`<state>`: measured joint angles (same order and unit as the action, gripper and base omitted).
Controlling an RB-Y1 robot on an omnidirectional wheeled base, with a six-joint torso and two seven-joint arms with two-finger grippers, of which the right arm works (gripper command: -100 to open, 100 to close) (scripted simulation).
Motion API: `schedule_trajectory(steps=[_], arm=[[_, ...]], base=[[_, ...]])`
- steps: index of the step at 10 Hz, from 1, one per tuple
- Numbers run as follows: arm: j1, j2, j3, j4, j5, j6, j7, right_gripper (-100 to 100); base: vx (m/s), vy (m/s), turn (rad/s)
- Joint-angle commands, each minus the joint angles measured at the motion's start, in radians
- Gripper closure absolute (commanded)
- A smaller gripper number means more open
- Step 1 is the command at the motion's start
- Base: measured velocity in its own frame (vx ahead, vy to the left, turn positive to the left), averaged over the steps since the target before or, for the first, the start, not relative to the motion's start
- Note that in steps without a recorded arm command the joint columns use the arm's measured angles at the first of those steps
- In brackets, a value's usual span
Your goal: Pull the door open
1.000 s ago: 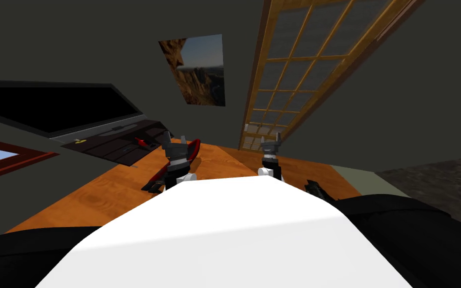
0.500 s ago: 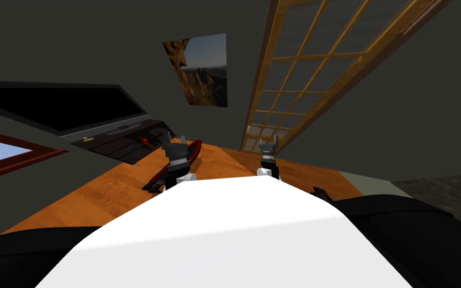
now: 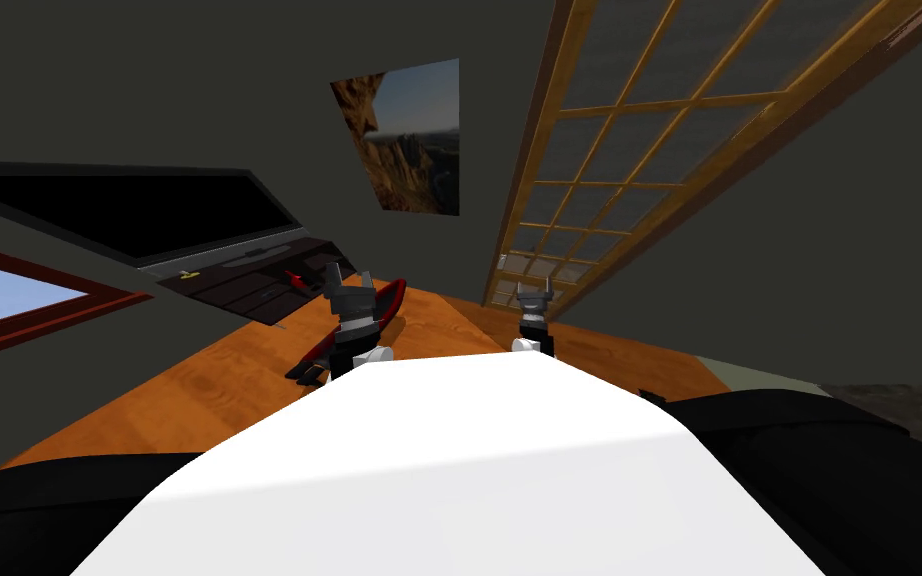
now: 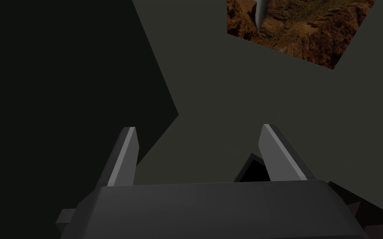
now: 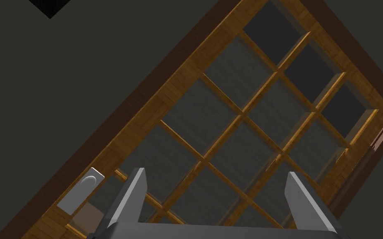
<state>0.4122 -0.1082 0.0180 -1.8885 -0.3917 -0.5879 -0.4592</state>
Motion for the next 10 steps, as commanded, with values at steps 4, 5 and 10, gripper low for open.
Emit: schedule_trajectory(steps=[4,5,10], arm=[[-0.02,-0.018,0.023,0.106,-0.079,-0.052,-0.07,-100],[-0.024,-0.022,0.028,0.128,-0.097,-0.063,-0.085,-100],[-0.042,-0.043,0.052,0.239,-0.186,-0.117,-0.163,-100]], base=[[0.097,-0.031,0.094],[0.088,-0.026,0.095],[0.094,-0.03,0.089]])
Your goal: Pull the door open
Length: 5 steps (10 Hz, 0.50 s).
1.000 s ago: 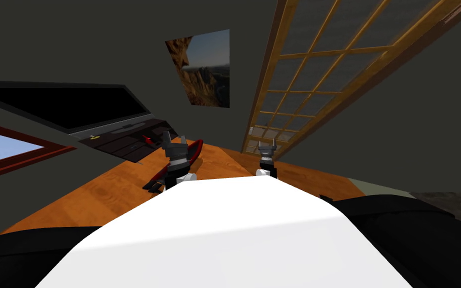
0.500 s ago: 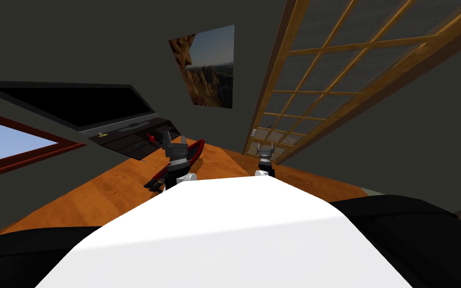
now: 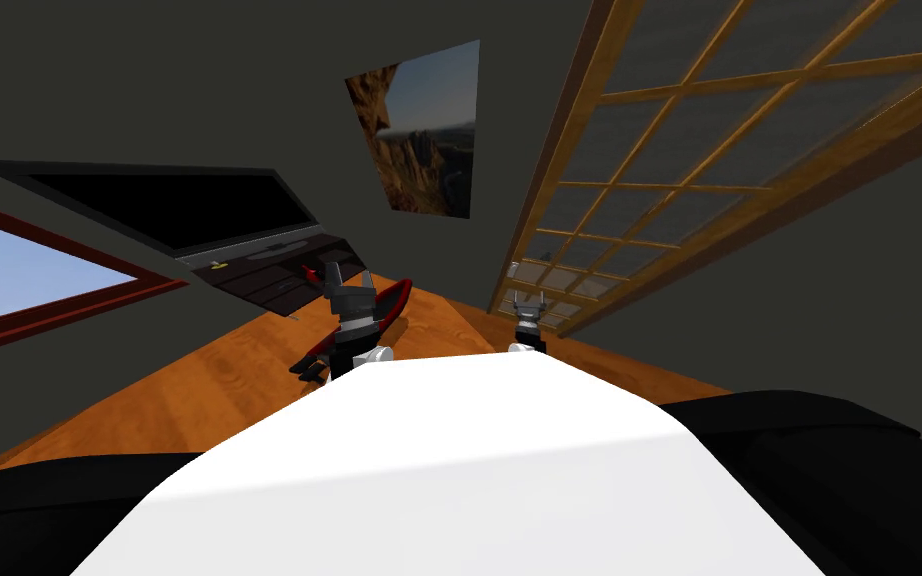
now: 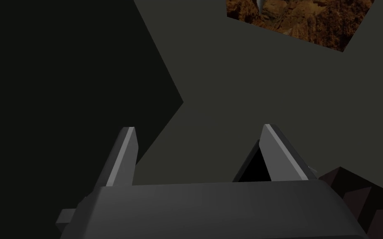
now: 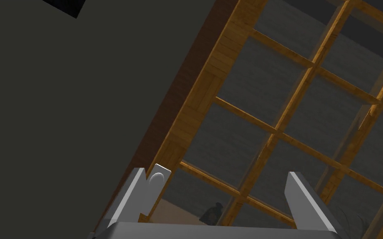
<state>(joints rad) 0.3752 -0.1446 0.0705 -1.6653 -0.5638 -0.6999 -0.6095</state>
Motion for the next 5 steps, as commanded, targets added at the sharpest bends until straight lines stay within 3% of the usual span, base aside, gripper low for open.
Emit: schedule_trajectory(steps=[1,5], arm=[[-0.009,-0.01,0.004,0.038,-0.032,-0.016,-0.029,-100],[-0.024,-0.026,0.023,0.127,-0.103,-0.06,-0.091,-100]], base=[[0.093,-0.05,0.087],[0.095,-0.035,0.088]])
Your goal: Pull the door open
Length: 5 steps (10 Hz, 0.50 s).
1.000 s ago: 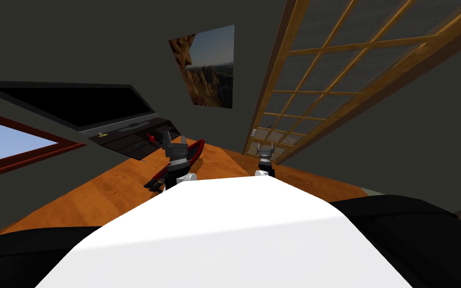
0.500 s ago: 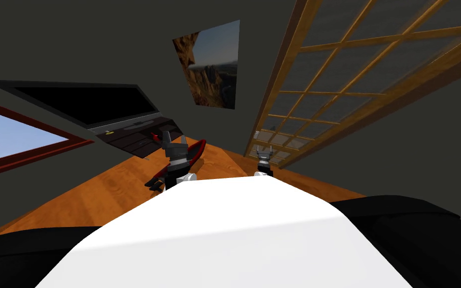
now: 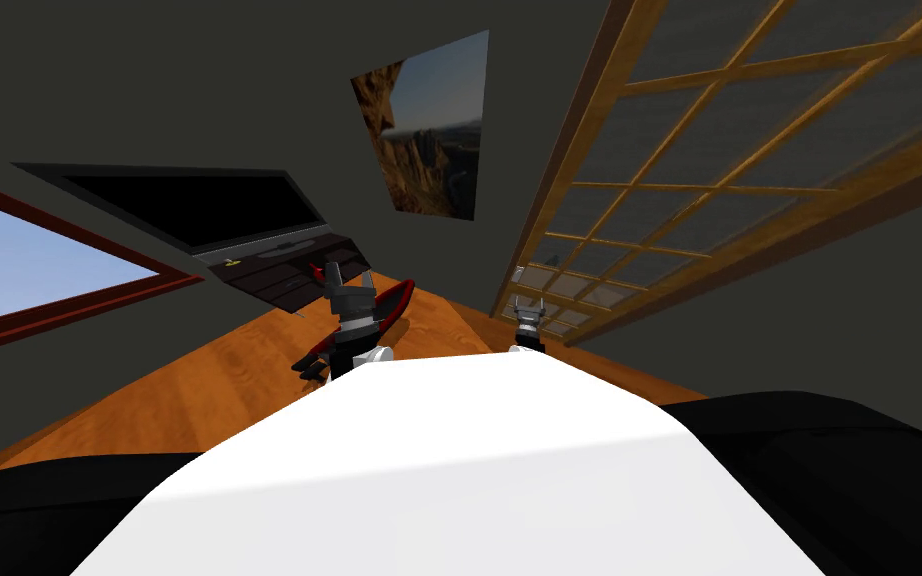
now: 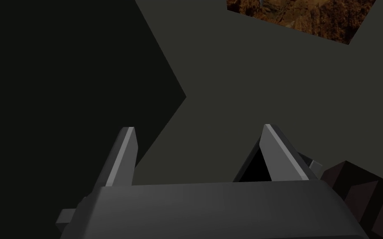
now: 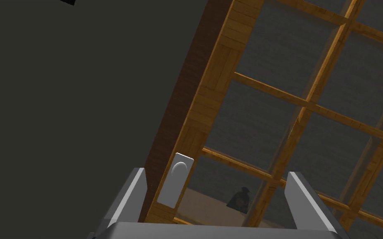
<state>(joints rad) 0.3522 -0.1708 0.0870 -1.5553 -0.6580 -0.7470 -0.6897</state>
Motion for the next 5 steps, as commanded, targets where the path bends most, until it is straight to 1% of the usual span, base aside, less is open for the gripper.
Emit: schedule_trajectory(steps=[1,5], arm=[[-0.004,-0.003,0.012,0.039,-0.026,-0.023,-0.026,-100],[-0.019,-0.018,0.03,0.126,-0.096,-0.065,-0.087,-100]], base=[[0.093,-0.036,0.092],[0.086,-0.037,0.088]])
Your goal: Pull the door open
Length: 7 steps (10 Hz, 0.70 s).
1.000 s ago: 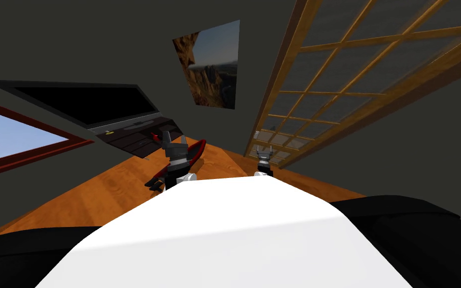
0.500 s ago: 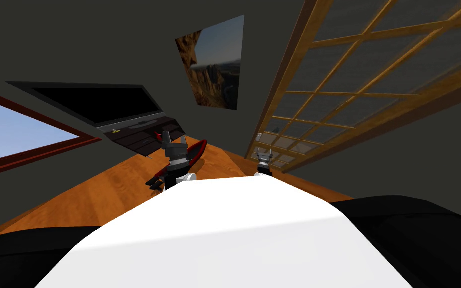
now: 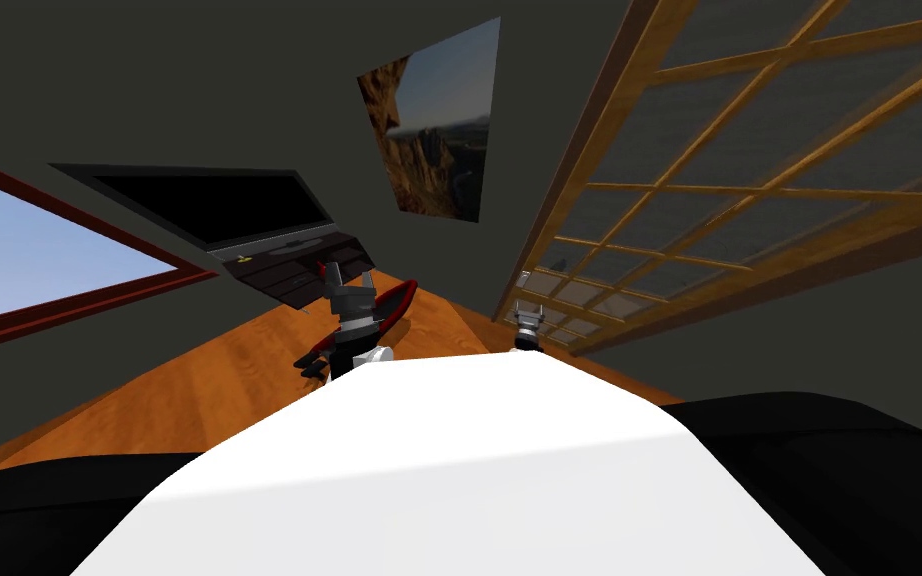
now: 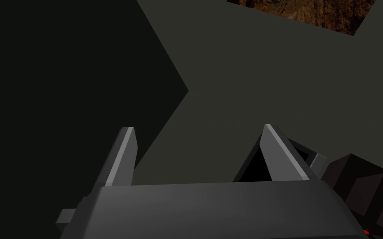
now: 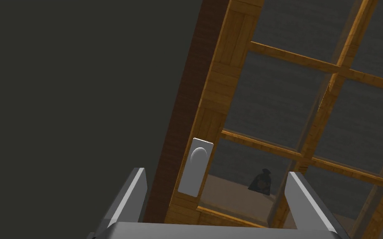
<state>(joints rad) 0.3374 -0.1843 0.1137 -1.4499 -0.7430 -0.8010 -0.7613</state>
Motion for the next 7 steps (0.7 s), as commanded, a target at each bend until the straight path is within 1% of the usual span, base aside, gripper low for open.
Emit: schedule_trajectory(steps=[1,5,6,7], arm=[[-0.007,-0.008,0.008,0.041,-0.028,-0.022,-0.03,-100],[-0.021,-0.02,0.026,0.123,-0.093,-0.061,-0.087,-100],[-0.027,-0.026,0.034,0.161,-0.124,-0.08,-0.114,-100],[-0.03,-0.029,0.038,0.179,-0.138,-0.089,-0.127,-100]], base=[[0.091,-0.043,0.09],[0.084,-0.051,0.08],[0.134,-0.07,0.126],[0.135,-0.066,0.112]])
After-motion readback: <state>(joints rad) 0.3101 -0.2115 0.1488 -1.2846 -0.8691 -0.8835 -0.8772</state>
